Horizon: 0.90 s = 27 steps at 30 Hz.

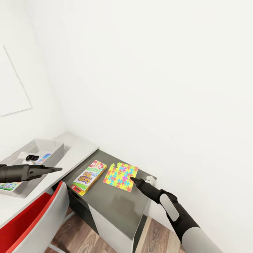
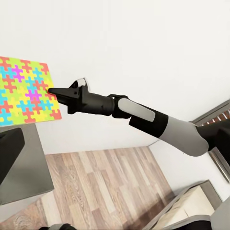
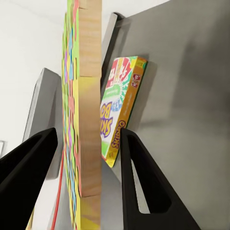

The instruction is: Put all the toys in the child's room - the three board games (two on the bed and one on the table), the two jigsaw puzzles on the table, and the tennis ball on the table - inside the toy box on the table in the child's room.

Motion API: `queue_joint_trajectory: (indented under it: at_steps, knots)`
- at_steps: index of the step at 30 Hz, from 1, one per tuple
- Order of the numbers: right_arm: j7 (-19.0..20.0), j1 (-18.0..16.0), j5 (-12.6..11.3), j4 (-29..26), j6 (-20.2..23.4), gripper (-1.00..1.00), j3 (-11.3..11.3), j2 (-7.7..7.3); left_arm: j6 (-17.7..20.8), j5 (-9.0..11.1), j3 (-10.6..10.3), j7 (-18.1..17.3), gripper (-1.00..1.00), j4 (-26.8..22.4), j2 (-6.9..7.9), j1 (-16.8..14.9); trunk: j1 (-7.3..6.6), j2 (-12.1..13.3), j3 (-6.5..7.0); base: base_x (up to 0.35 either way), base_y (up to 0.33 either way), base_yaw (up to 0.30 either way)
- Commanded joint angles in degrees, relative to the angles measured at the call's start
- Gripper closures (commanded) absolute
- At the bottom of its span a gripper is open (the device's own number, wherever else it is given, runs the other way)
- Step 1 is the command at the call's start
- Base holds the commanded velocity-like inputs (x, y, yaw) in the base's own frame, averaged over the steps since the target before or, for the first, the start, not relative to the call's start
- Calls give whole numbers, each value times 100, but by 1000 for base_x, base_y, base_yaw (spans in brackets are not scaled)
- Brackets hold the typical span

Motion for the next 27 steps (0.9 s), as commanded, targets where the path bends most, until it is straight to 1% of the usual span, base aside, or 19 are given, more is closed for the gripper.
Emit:
queue_joint_trajectory:
  at_steps: [1,22,25,27]
  knots:
    - [-3,-5,-41,-2,30,100,-1,0,61,6,-3,-18,-100,1,4,-5,4,-12,-12,0,0,9]
    - [-3,-8,-33,-10,21,100,0,0,52,6,41,-18,-100,-1,4,-5,4,-12,-11,0,0,1]
    - [-7,-7,-27,-11,19,100,5,6,53,6,41,-18,-100,-1,4,-5,4,-12,-3,0,0,107]
    - [-10,-5,-25,-13,19,100,7,39,52,6,40,-18,-100,-1,4,-5,4,-12,4,0,0,216]
